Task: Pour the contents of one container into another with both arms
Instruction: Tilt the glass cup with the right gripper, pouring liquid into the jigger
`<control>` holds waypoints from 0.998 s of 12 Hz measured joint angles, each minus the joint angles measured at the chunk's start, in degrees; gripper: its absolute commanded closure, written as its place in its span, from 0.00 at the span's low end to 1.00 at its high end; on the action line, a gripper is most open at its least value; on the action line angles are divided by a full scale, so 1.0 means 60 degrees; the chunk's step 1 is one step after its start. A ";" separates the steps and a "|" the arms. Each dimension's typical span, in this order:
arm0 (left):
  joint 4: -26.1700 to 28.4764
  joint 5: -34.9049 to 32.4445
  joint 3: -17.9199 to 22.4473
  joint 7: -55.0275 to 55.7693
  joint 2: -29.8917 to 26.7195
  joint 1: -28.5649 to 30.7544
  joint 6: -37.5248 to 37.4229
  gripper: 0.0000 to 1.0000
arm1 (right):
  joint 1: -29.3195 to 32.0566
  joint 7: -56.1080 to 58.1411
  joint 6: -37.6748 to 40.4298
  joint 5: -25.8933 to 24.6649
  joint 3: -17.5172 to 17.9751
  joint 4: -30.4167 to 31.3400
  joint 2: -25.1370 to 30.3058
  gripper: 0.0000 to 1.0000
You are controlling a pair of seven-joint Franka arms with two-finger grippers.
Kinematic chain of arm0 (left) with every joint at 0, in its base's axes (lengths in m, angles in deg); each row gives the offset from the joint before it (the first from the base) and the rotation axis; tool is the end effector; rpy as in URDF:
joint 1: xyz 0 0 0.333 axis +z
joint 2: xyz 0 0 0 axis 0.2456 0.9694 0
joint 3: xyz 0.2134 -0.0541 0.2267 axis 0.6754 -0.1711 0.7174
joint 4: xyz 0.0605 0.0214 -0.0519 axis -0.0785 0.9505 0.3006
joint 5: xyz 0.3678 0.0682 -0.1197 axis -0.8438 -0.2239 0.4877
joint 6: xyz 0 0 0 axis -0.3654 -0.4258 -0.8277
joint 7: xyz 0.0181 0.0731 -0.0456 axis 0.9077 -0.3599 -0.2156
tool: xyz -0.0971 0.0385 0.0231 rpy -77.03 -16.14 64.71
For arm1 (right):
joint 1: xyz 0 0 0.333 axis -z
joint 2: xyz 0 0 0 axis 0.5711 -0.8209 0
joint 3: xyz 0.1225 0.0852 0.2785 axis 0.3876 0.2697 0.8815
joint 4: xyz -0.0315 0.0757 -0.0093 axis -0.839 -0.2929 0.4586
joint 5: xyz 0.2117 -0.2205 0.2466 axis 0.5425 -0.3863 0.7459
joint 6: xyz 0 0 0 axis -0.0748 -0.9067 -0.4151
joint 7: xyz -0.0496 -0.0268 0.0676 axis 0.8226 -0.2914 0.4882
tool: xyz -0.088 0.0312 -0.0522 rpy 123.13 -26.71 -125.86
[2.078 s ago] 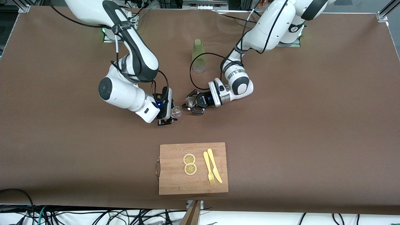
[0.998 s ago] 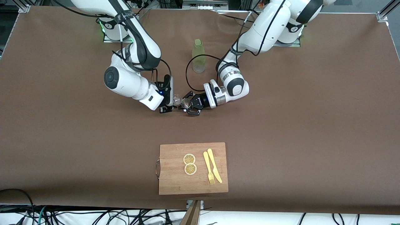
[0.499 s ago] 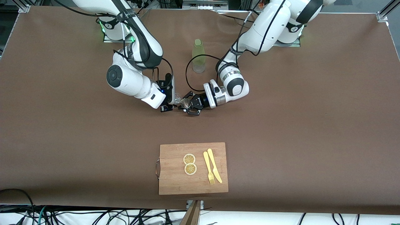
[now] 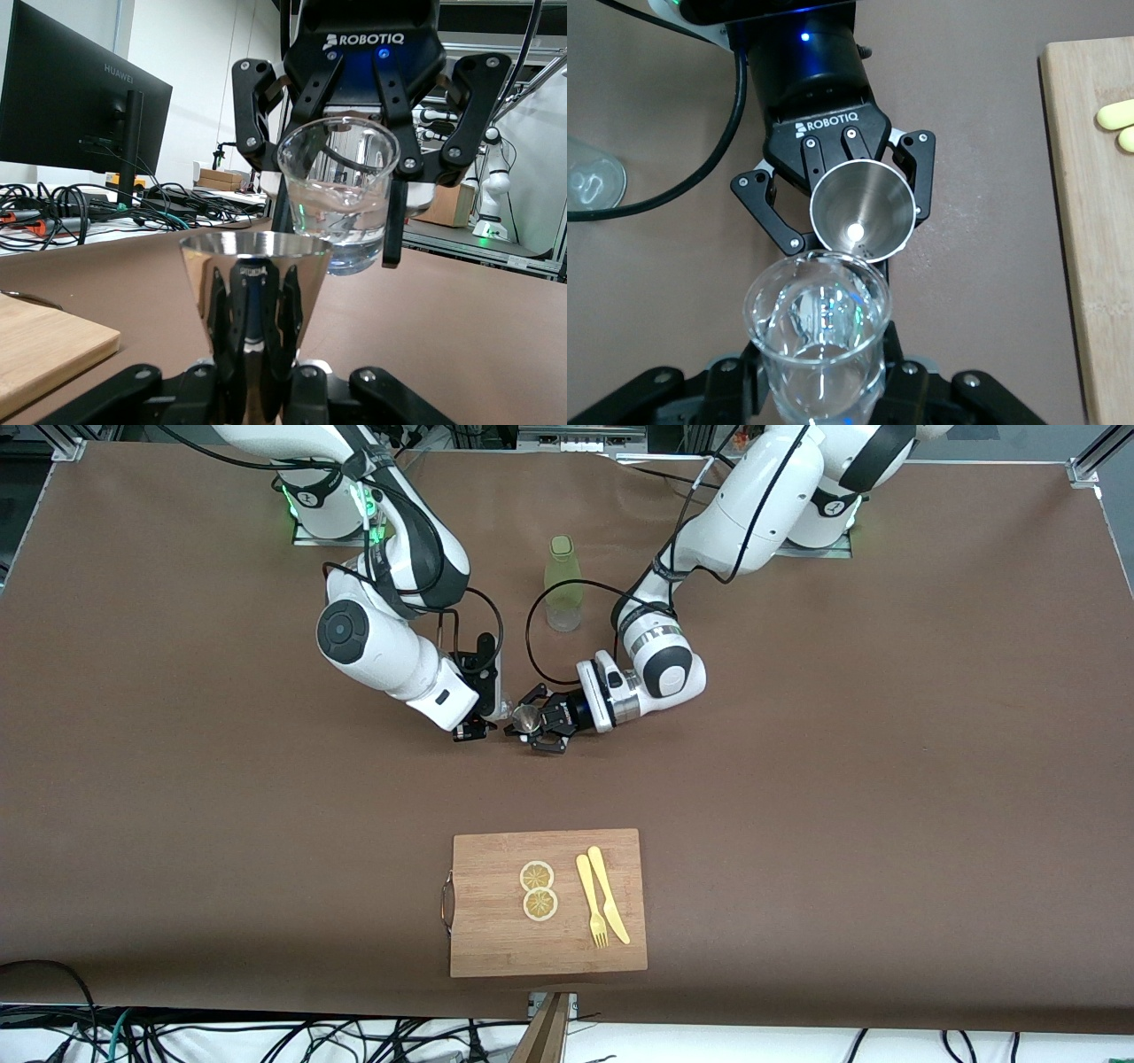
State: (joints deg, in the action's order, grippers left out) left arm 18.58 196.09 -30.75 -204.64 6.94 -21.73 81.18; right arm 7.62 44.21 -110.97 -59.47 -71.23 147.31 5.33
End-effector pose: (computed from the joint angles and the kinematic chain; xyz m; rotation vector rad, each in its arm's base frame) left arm 0.4878 -0.4579 0.0942 1.5267 -0.8728 1.3318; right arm 0.5417 0.3440 0.3098 -1.9909 -2.0375 -0.2520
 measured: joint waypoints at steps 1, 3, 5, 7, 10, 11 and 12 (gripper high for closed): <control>-0.0002 0.0000 0.0000 0.0000 0.0001 0.0000 0.0001 1.00 | -0.0041 -0.0033 -0.0002 -0.0019 0.0004 -0.0025 0.0001 0.66; -0.0008 0.0000 0.0001 0.0000 0.0004 -0.0002 0.0002 1.00 | -0.0159 -0.0144 -0.0002 -0.0143 0.0005 -0.0091 0.0001 0.66; -0.0013 0.0000 0.0001 0.0000 0.0008 -0.0002 0.0003 1.00 | -0.0239 -0.0399 -0.0007 -0.0408 0.0005 -0.0147 0.0001 0.66; -0.0018 0.0000 0.0001 0.0000 0.0015 -0.0003 0.0003 1.00 | -0.0256 -0.0698 -0.0011 -0.0724 0.0004 -0.0226 0.0001 0.66; -0.0021 0.0000 0.0001 0.0000 0.0020 -0.0003 0.0004 1.00 | -0.0256 -0.0801 -0.0012 -0.0822 0.0004 -0.0245 -0.0001 0.66; -0.0023 0.0000 0.0006 0.0000 0.0022 -0.0004 0.0004 1.00 | -0.0256 -0.0806 -0.0012 -0.0823 0.0003 -0.0249 -0.0008 0.66; -0.0024 0.0000 0.0010 0.0000 0.0024 -0.0004 0.0004 1.00 | -0.0256 -0.0807 -0.0012 -0.0833 0.0003 -0.0254 -0.0022 0.66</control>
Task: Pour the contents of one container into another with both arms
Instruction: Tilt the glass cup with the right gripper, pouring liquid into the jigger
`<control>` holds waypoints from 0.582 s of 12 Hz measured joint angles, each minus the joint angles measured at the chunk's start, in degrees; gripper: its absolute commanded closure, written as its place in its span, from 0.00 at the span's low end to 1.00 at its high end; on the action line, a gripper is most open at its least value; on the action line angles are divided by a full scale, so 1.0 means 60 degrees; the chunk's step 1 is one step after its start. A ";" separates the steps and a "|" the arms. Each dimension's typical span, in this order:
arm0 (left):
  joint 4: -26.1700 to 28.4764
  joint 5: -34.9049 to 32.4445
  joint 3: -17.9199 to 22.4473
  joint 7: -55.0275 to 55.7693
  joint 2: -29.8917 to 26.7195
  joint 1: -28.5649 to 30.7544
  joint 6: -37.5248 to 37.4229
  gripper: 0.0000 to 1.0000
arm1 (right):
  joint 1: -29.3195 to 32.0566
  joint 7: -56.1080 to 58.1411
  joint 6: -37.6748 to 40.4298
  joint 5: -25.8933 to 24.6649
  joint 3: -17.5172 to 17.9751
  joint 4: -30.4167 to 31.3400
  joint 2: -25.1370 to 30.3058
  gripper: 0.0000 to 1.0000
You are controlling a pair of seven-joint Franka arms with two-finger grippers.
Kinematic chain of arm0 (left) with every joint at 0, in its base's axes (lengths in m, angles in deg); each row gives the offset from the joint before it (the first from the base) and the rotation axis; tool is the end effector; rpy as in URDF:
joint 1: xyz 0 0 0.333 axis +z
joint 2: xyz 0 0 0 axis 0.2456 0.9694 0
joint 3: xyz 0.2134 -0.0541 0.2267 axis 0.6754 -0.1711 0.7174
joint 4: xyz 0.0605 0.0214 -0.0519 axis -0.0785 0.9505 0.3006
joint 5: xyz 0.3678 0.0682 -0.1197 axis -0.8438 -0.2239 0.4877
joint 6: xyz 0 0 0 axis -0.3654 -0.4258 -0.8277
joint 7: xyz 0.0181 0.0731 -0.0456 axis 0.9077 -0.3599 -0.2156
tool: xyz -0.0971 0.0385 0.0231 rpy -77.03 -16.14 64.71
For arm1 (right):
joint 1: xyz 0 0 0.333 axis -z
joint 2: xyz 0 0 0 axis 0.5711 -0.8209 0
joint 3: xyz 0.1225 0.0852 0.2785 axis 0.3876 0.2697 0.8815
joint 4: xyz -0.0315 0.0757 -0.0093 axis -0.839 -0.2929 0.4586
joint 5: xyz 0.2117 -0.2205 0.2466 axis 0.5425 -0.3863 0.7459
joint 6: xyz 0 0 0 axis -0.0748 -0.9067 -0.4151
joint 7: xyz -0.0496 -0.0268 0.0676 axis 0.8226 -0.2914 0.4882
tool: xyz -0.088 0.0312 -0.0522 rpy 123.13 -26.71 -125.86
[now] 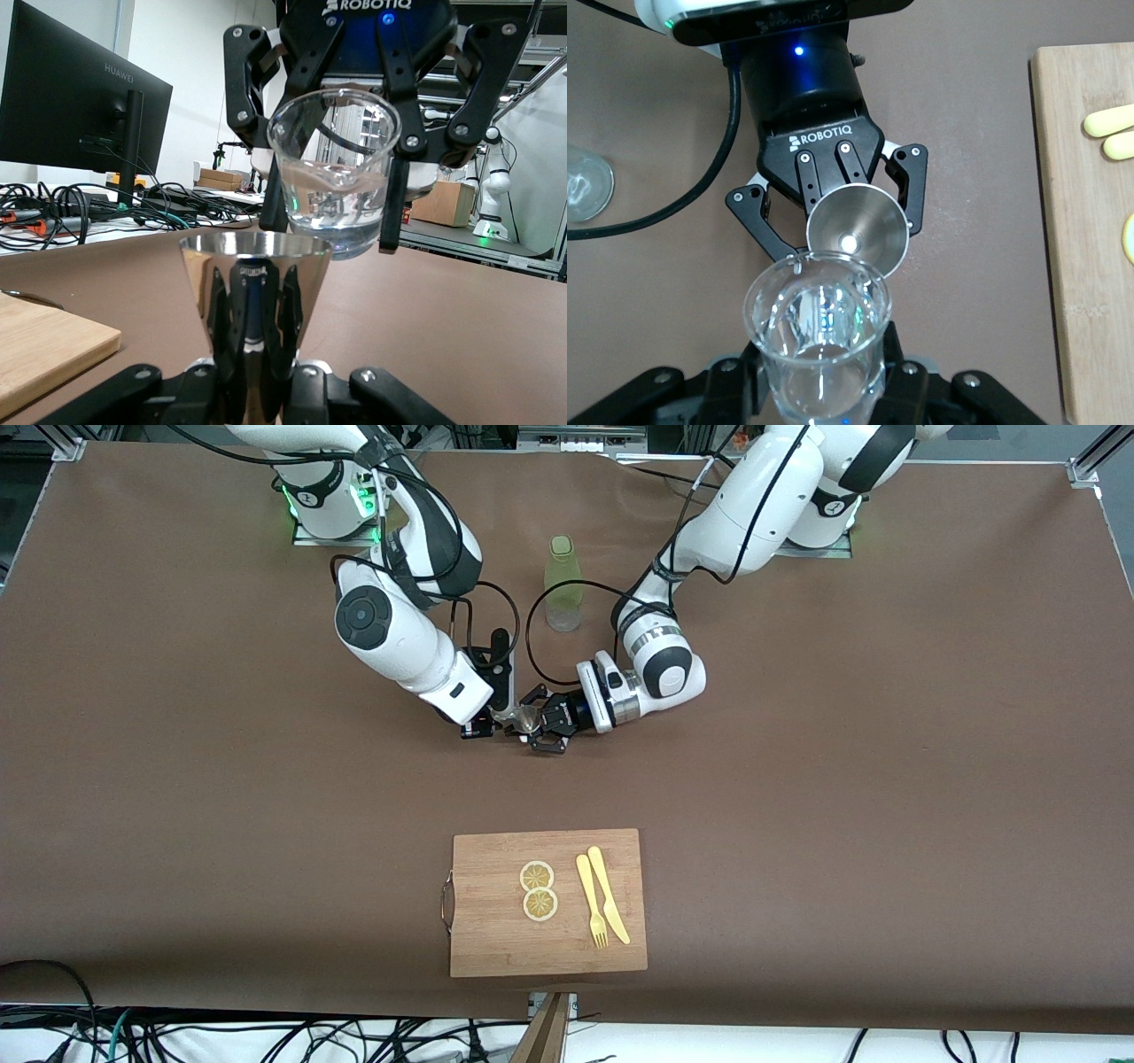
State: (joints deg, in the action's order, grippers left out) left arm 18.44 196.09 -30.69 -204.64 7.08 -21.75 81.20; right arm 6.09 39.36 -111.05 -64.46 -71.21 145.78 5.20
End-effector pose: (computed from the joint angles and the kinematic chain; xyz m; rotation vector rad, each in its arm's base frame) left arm 0.4883 -0.4577 0.0934 1.5276 -0.8733 1.3322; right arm 0.5392 0.3610 0.3199 -2.0281 -2.0832 -0.2422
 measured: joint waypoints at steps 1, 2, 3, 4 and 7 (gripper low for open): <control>-0.0002 0.0000 0.0003 0.0000 0.0002 0.0000 0.0000 1.00 | 0.0000 -0.0004 -0.0001 -0.0018 0.0000 -0.0006 -0.0013 0.66; -0.0003 0.0000 0.0004 0.0000 0.0004 0.0000 0.0000 1.00 | 0.0000 -0.0010 -0.0002 -0.0043 0.0000 -0.0007 -0.0021 0.66; -0.0003 0.0000 0.0005 0.0000 0.0005 0.0000 0.0000 1.00 | 0.0000 -0.0022 -0.0005 -0.0120 0.0000 -0.0007 -0.0028 0.66; -0.0003 0.0000 0.0005 0.0000 0.0005 0.0000 0.0000 1.00 | -0.0001 -0.0032 -0.0008 -0.0183 0.0000 -0.0008 -0.0035 0.66; -0.0004 0.0000 0.0008 0.0000 0.0005 -0.0001 0.0000 1.00 | -0.0024 -0.0075 -0.0016 -0.0226 0.0001 -0.0043 -0.0052 0.66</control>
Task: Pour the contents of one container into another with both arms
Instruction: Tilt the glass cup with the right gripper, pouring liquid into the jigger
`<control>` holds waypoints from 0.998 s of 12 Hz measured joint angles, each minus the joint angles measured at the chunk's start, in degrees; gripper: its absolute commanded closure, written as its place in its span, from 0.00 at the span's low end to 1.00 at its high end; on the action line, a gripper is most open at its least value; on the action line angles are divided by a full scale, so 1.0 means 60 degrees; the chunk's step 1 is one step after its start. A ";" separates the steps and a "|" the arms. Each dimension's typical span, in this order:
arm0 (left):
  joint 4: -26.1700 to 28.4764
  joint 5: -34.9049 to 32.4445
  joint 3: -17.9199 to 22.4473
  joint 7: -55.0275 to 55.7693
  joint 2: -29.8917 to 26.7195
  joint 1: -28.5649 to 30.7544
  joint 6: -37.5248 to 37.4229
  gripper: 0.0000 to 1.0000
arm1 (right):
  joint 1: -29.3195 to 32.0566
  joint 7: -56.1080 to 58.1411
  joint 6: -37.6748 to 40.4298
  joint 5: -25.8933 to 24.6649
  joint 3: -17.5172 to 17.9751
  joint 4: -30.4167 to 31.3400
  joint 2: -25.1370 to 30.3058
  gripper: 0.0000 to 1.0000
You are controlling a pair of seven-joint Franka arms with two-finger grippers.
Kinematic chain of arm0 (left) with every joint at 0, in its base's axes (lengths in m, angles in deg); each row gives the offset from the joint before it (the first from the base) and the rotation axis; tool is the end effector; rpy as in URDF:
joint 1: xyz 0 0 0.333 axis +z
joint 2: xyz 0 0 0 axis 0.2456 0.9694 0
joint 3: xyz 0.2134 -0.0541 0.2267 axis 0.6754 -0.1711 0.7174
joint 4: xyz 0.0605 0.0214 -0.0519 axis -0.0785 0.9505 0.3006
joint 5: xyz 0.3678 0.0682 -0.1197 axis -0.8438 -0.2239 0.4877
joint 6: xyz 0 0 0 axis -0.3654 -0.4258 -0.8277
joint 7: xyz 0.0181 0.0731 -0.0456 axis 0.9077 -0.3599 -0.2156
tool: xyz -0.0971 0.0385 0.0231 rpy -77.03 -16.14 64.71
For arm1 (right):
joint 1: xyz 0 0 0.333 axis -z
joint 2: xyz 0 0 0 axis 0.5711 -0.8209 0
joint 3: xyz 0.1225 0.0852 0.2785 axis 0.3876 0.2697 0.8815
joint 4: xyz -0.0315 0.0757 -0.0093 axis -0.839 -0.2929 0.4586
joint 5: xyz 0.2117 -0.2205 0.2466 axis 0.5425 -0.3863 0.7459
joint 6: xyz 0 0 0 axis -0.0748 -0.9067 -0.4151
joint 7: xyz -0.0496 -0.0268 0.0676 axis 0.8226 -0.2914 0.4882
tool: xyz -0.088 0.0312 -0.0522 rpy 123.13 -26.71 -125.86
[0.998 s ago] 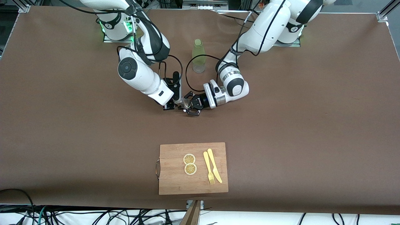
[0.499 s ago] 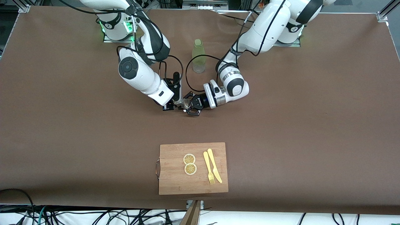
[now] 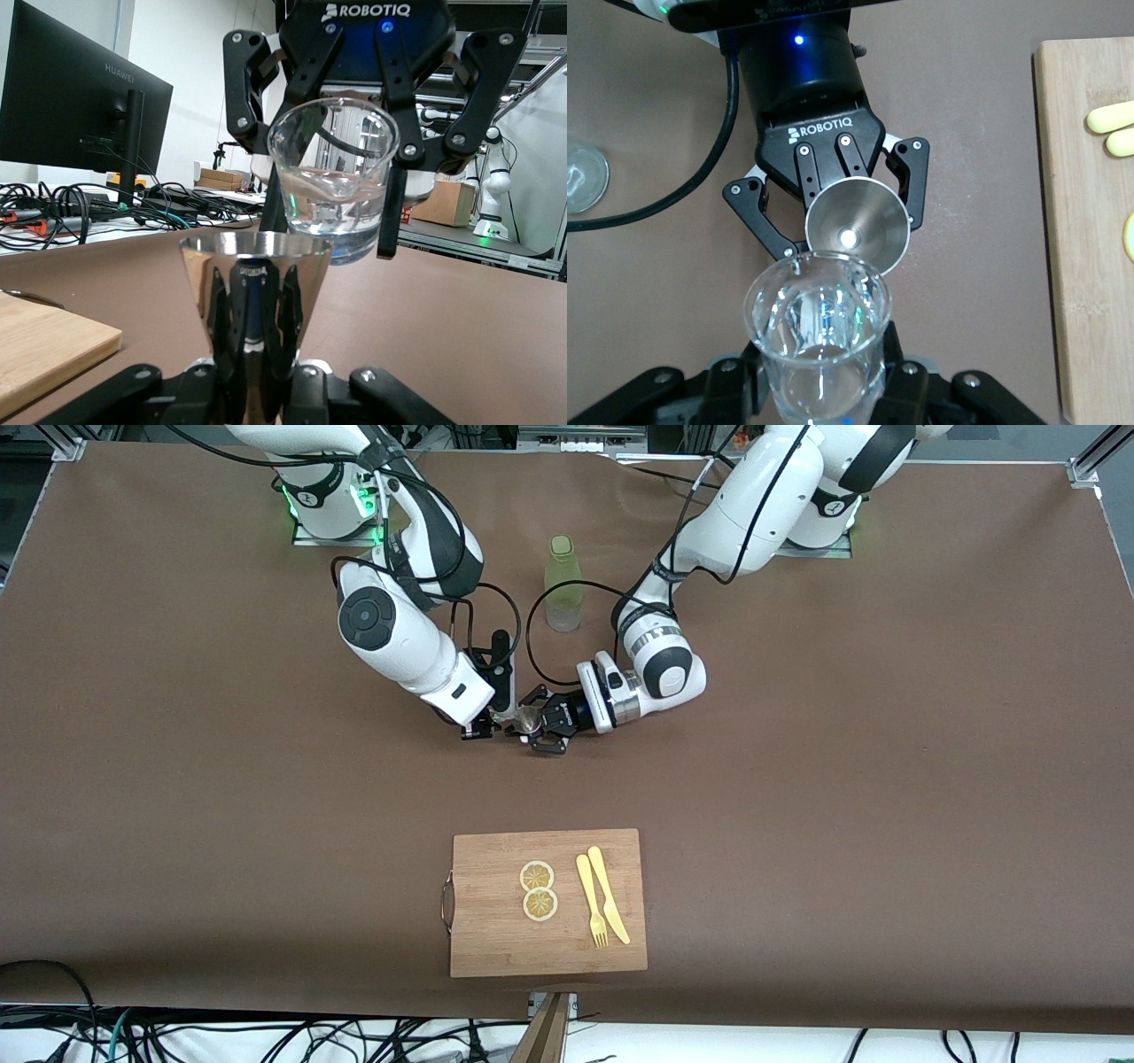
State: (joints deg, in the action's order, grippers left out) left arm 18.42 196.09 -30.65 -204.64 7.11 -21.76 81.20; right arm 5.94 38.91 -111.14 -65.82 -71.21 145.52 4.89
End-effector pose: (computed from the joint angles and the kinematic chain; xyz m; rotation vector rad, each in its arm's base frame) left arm 0.4885 -0.4575 0.0931 1.5281 -0.8736 1.3324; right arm 0.5395 0.3626 0.3185 -2.0292 -2.1056 -0.2352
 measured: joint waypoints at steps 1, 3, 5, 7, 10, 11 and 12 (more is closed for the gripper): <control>0.0000 0.0000 0.0006 0.0000 0.0000 0.0000 0.0000 1.00 | -0.0013 -0.0072 -0.0005 -0.0117 0.0000 -0.0056 -0.0007 0.66; 0.0000 0.0000 0.0017 0.0000 0.0000 -0.0001 0.0000 1.00 | -0.0044 -0.0348 -0.0007 -0.0453 0.0000 -0.0189 -0.0014 0.66; -0.0001 0.0000 0.0021 0.0000 0.0007 -0.0003 0.0000 1.00 | -0.0105 -0.0414 -0.0007 -0.0623 0.0001 -0.0246 -0.0021 0.66; -0.0001 0.0000 0.0023 0.0000 0.0011 -0.0004 0.0000 1.00 | -0.0124 -0.0429 -0.0007 -0.0694 0.0001 -0.0255 -0.0046 0.66; -0.0001 0.0000 0.0027 0.0000 0.0013 -0.0004 0.0000 1.00 | -0.0125 -0.0435 -0.0007 -0.0826 0.0001 -0.0305 -0.0101 0.66; -0.0001 0.0000 0.0031 0.0000 0.0013 -0.0005 0.0000 1.00 | -0.0125 -0.0435 -0.0007 -0.0830 0.0000 -0.0324 -0.0138 0.66; -0.0001 0.0000 0.0032 0.0000 0.0013 -0.0005 0.0000 1.00 | -0.0125 -0.0436 -0.0015 -0.0833 0.0000 -0.0368 -0.0201 0.66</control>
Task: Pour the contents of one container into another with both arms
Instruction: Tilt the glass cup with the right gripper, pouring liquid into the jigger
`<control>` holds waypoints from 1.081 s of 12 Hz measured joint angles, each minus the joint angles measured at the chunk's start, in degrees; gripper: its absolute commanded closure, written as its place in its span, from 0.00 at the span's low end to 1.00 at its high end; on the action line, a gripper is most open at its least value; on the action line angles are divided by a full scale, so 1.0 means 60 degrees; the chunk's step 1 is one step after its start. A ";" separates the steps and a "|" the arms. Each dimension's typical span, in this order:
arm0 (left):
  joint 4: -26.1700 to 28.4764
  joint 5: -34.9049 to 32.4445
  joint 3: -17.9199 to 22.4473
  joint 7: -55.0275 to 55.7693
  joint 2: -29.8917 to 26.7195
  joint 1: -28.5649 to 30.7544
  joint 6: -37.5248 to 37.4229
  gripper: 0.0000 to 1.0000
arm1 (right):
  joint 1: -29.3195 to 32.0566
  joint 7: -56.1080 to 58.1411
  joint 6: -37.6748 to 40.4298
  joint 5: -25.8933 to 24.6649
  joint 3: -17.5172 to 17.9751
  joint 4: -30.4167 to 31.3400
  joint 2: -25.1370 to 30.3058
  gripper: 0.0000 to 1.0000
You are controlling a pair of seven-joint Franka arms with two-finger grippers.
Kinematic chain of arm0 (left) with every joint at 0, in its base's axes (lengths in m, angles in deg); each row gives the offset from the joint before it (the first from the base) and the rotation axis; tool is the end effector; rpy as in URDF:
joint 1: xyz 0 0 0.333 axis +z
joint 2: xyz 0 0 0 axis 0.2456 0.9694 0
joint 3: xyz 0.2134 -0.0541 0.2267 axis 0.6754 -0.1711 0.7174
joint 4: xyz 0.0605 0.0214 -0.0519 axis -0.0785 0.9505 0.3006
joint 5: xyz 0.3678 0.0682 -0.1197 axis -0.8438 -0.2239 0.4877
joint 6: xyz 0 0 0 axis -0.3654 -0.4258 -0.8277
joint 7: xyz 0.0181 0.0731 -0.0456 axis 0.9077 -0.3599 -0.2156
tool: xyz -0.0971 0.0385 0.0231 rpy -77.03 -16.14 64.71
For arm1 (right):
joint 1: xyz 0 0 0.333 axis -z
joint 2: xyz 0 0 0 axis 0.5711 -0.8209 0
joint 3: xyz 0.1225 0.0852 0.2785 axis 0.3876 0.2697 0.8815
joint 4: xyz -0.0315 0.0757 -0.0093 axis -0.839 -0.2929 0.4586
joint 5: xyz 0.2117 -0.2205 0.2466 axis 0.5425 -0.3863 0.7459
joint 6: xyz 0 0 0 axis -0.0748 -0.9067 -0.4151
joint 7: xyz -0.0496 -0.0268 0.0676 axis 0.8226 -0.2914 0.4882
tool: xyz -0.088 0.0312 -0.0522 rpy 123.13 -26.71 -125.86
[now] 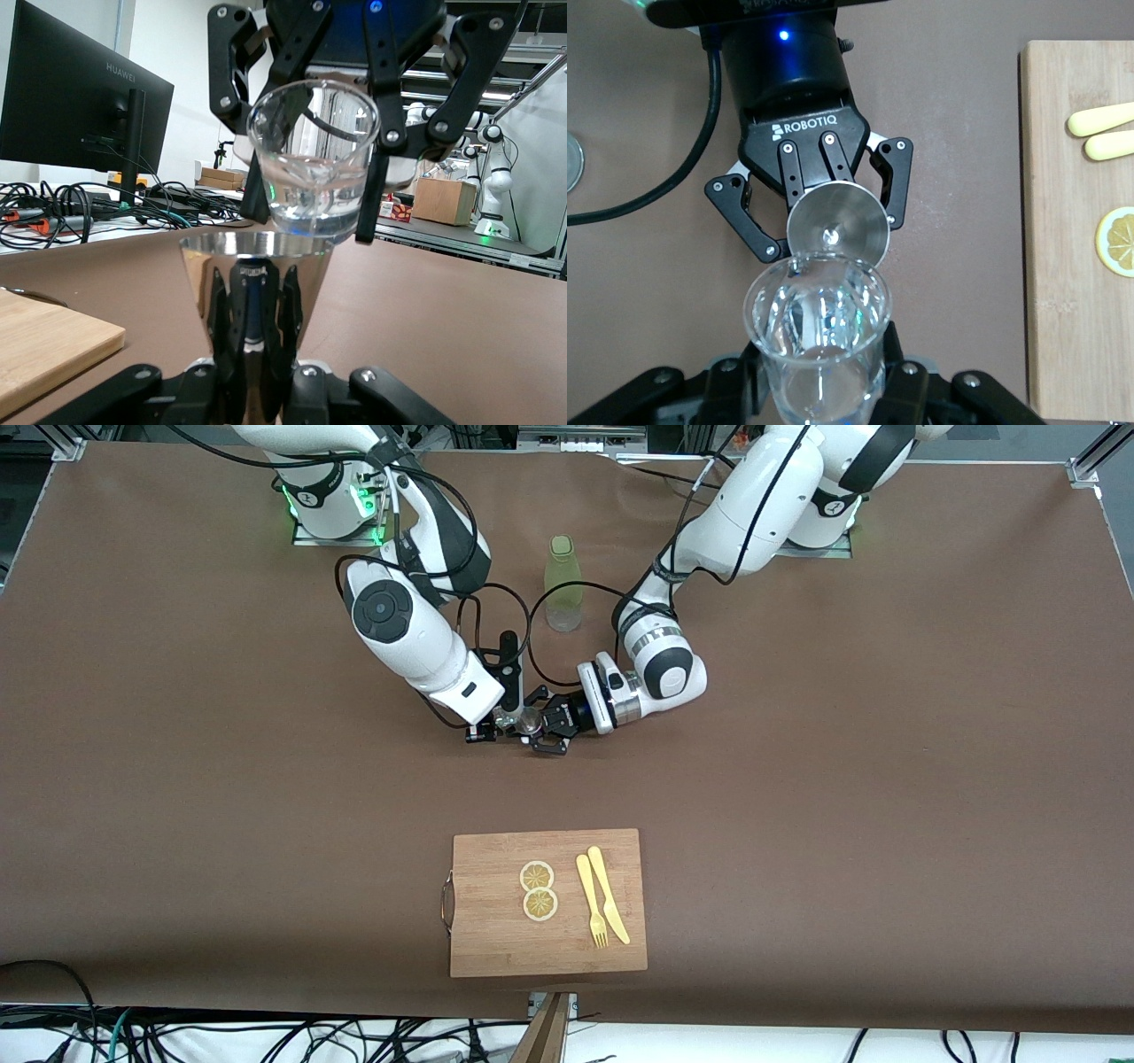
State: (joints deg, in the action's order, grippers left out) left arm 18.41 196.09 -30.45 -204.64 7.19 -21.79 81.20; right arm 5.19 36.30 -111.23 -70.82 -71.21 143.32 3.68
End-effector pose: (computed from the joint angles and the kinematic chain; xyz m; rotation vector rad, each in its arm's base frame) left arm 0.4894 -0.4560 0.0920 1.5310 -0.8752 1.3334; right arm 0.5441 0.3736 0.3219 -2.0443 -2.1763 -0.2330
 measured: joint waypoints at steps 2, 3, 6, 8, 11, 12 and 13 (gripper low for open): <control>0.0000 0.0000 0.0001 0.0000 0.0000 0.0000 0.0000 1.00 | 0.0000 -0.0006 -0.0005 -0.0004 0.0000 -0.0175 -0.0127 0.66; 0.0000 0.0000 0.0001 0.0000 0.0000 0.0000 0.0000 1.00 | 0.0000 -0.0011 -0.0005 -0.0004 -0.0001 -0.0252 -0.0178 0.66; -0.0002 0.0000 0.0001 0.0000 0.0000 0.0000 0.0000 1.00 | 0.0000 -0.0018 -0.0005 -0.0009 -0.0003 -0.0379 -0.0258 0.66; -0.0004 0.0000 0.0002 0.0000 0.0000 -0.0001 0.0000 1.00 | 0.0000 -0.0020 -0.0005 -0.0019 -0.0003 -0.0394 -0.0259 0.66; -0.0004 0.0000 0.0033 0.0000 0.0008 0.0000 0.0000 1.00 | 0.0000 -0.0026 -0.0005 -0.0113 -0.0003 -0.0442 -0.0258 0.66; -0.0004 0.0000 0.0043 0.0000 0.0010 0.0000 0.0000 1.00 | 0.0000 -0.0026 -0.0005 -0.0134 -0.0003 -0.0447 -0.0258 0.66; -0.0004 0.0000 0.0047 0.0000 0.0010 0.0000 0.0000 1.00 | 0.0000 -0.0027 -0.0005 -0.0173 -0.0003 -0.0449 -0.0258 0.66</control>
State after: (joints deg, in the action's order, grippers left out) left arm 18.38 196.09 -30.17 -204.64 7.25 -21.79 81.20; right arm 5.19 36.14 -111.26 -71.86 -71.23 140.62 2.13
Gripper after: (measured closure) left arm 0.907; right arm 0.507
